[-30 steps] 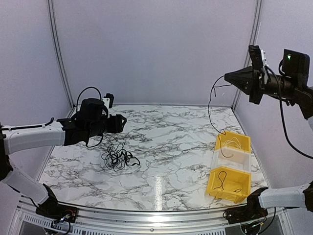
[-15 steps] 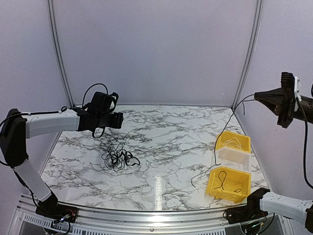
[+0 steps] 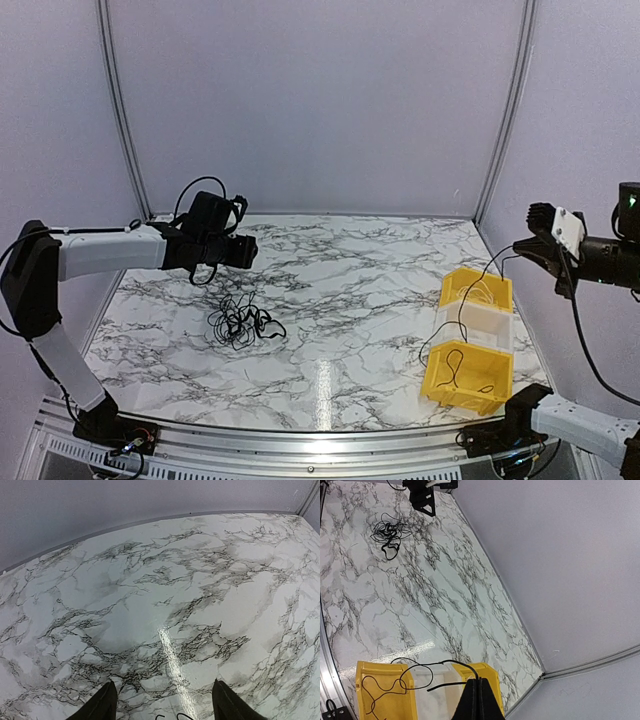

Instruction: Untangle the cables

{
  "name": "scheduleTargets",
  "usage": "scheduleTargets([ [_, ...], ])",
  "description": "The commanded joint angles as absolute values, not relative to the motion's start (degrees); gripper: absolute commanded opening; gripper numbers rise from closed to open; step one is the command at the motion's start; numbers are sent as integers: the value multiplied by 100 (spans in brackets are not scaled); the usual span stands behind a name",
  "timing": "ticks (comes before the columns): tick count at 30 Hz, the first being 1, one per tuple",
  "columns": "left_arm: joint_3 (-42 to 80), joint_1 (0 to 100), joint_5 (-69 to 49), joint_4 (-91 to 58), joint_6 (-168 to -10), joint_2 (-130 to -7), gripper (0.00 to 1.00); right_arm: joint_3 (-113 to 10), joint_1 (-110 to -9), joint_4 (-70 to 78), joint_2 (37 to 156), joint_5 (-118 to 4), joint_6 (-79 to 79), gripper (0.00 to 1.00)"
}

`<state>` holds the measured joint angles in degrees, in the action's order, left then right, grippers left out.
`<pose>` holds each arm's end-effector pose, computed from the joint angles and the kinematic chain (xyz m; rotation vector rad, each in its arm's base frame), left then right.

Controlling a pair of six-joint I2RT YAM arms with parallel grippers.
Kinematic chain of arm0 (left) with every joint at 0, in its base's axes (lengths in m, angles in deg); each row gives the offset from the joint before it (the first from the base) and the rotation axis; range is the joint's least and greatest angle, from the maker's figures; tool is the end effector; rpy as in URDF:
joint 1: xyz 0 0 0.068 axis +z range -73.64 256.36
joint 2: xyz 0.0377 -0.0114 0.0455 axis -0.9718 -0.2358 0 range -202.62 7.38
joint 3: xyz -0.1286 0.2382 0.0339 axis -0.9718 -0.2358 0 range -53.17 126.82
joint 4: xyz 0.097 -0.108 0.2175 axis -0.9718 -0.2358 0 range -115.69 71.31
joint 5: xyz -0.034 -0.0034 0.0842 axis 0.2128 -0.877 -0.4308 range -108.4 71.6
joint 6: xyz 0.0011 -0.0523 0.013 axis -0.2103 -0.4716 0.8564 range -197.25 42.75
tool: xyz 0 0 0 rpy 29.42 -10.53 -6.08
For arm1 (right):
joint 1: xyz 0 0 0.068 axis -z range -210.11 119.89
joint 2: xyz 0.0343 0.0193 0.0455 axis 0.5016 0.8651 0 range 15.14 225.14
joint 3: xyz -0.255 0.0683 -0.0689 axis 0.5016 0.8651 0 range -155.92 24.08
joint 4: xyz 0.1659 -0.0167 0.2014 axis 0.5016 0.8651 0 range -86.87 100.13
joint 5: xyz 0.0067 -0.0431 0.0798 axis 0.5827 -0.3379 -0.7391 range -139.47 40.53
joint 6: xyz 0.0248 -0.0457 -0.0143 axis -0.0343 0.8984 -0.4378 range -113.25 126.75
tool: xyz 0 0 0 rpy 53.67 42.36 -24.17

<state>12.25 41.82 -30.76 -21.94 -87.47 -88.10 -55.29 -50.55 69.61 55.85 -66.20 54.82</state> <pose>0.3159 -0.2081 0.2458 0.3289 2.1199 -0.2254 0.0615 0.0338 0.4352 -1.2891 1.5736 -0.0023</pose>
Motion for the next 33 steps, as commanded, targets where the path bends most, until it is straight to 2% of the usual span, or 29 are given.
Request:
scheduleTargets([
  [1,1112,4208,-2949,-2151,-8812,-8578,68,-5845,-5011,7211,5452,-6289,5476,0],
  [9,1126,4208,-2851,-2155,-8867,-8569,68,-7044,-5010,7697,5680,-6212,5290,0],
  [22,1125,4208,-2662,-2156,-8982,-8526,68,-7319,-5012,7904,5487,-5777,5151,0],
  [33,1124,4208,-2568,-2144,-9051,-8486,68,-8156,-5013,7493,5886,-6546,4748,0],
])
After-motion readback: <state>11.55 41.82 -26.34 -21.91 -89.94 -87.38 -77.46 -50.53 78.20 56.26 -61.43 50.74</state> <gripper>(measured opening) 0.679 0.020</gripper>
